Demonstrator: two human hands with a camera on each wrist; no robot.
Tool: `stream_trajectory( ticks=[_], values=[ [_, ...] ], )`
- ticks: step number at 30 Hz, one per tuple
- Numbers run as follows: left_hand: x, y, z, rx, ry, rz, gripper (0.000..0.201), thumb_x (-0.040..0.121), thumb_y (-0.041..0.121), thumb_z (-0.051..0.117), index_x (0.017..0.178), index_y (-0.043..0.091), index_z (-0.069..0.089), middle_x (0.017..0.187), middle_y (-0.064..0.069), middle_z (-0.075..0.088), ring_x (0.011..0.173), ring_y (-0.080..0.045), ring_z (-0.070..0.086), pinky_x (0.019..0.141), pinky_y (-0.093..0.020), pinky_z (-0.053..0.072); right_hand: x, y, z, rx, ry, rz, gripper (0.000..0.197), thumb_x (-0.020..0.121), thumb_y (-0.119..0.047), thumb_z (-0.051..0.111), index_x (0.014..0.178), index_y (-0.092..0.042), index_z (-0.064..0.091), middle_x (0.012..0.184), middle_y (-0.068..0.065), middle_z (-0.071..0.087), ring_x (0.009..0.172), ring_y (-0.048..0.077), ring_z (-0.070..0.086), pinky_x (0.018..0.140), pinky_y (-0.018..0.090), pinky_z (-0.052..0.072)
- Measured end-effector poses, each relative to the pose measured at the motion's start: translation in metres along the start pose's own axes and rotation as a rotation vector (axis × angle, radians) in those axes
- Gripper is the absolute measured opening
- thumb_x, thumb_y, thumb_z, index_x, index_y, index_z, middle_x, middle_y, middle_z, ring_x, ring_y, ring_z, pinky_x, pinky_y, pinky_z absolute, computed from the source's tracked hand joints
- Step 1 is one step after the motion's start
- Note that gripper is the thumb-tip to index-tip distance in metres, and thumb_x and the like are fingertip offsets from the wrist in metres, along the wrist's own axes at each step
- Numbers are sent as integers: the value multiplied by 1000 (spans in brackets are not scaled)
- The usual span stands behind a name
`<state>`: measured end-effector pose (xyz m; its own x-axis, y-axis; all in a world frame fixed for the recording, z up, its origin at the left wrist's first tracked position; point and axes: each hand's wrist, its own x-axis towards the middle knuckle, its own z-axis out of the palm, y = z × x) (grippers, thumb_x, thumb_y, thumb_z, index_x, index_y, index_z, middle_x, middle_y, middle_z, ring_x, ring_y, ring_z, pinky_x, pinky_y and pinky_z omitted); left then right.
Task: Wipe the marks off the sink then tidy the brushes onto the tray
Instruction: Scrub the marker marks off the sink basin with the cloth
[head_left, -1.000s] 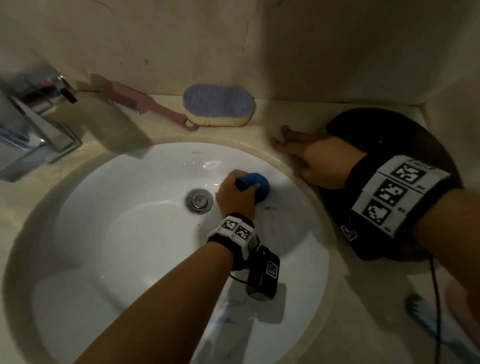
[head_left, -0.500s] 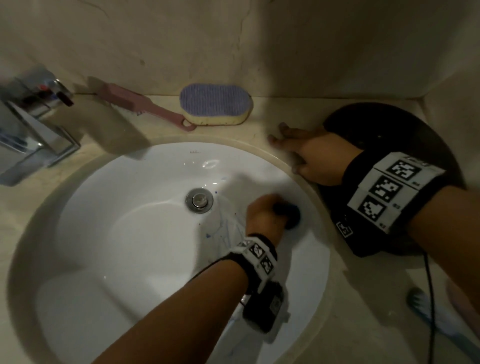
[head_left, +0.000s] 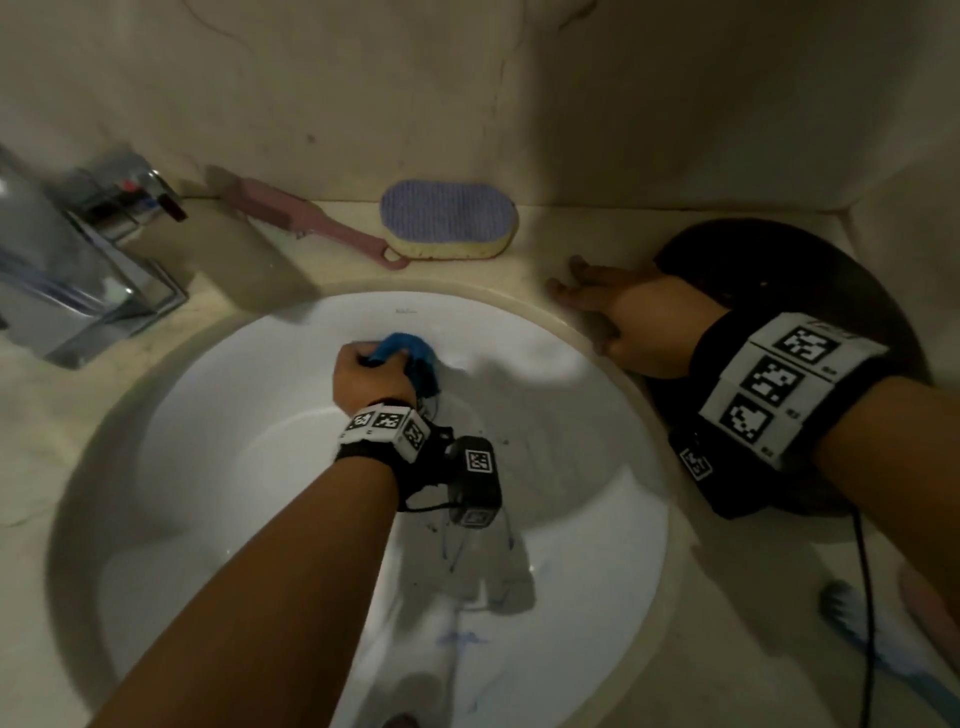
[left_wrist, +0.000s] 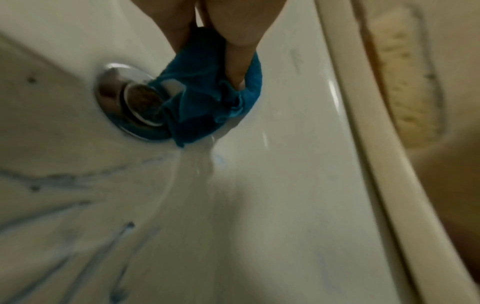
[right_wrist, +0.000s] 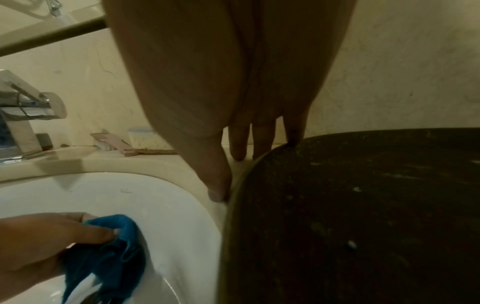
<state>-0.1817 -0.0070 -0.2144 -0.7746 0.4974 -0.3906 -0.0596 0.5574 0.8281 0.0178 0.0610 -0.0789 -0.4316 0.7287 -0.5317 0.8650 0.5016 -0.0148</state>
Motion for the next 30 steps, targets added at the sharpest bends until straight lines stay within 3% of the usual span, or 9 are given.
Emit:
stream_trajectory(
  ticks=[4, 8, 11, 15, 18, 20, 22, 25, 30],
  values=[
    [-12, -7, 22, 88, -144, 30, 13, 81, 11, 66, 94, 9, 65, 100, -12, 68, 95, -27, 63, 80, -26, 47, 3, 3, 3, 17, 13, -17, 76, 89, -15, 51, 148, -38, 9, 159, -4, -1, 145, 16, 15, 116, 34, 15],
    [-52, -13, 49, 264, -407, 276, 15, 75, 11, 71, 90, 11, 70, 91, -7, 70, 88, -23, 62, 68, -21, 37, 4, 5, 5, 30, 17, -29, 75, 89, -16, 53, 147, -38, 11, 159, -4, 1, 145, 17, 16, 118, 33, 18],
    [-41, -9, 38, 230, -376, 229, 16, 76, 12, 71, 92, 11, 70, 89, -8, 69, 84, -22, 61, 66, -22, 45, 4, 6, 3, 24, 10, -29, 77, 89, -16, 54, 148, -38, 9, 159, -5, 0, 145, 18, 15, 117, 33, 19],
    [-20, -4, 25, 156, -214, 64, 18, 79, 18, 72, 96, 12, 69, 99, -8, 70, 89, -20, 61, 71, -19, 42, 3, 6, 2, 29, 13, -29, 78, 89, -18, 56, 147, -38, 8, 159, -6, 0, 146, 16, 14, 117, 30, 18],
    [-43, -4, 40, 320, -395, 213, 20, 76, 19, 72, 95, 15, 71, 96, -5, 71, 85, -17, 59, 69, -19, 37, 2, 6, 2, 58, 22, -29, 78, 88, -17, 57, 147, -37, 11, 159, -5, 1, 145, 16, 14, 117, 30, 19],
    [-62, -8, 52, 430, -553, 345, 20, 72, 18, 74, 91, 15, 72, 95, -5, 71, 90, -20, 62, 75, -20, 39, 2, 5, 2, 54, 25, -25, 77, 88, -18, 58, 147, -38, 12, 159, -5, 2, 145, 16, 14, 118, 30, 19],
    [-78, -11, 56, 496, -670, 369, 21, 70, 18, 76, 90, 14, 71, 97, -5, 70, 94, -21, 62, 79, -21, 41, 2, 3, 2, 50, 14, -10, 77, 89, -18, 57, 147, -38, 12, 159, -5, 1, 146, 16, 12, 119, 33, 16],
    [-94, -19, 51, 460, -749, 334, 22, 70, 14, 76, 90, 16, 70, 97, -3, 69, 95, -20, 62, 74, -18, 37, -1, 0, 5, 48, -5, 16, 75, 91, -17, 52, 148, -36, 7, 159, -3, -4, 146, 17, 9, 119, 43, 10],
    [-110, -27, 30, 483, -902, 456, 47, 71, 12, 76, 115, 13, 60, 116, -9, 58, 108, -25, 53, 84, -19, 32, -42, 2, 22, 172, 219, 167, 73, 89, -26, 56, 148, -33, 15, 159, 6, -4, 143, 33, 12, 117, 48, 18]
  ],
)
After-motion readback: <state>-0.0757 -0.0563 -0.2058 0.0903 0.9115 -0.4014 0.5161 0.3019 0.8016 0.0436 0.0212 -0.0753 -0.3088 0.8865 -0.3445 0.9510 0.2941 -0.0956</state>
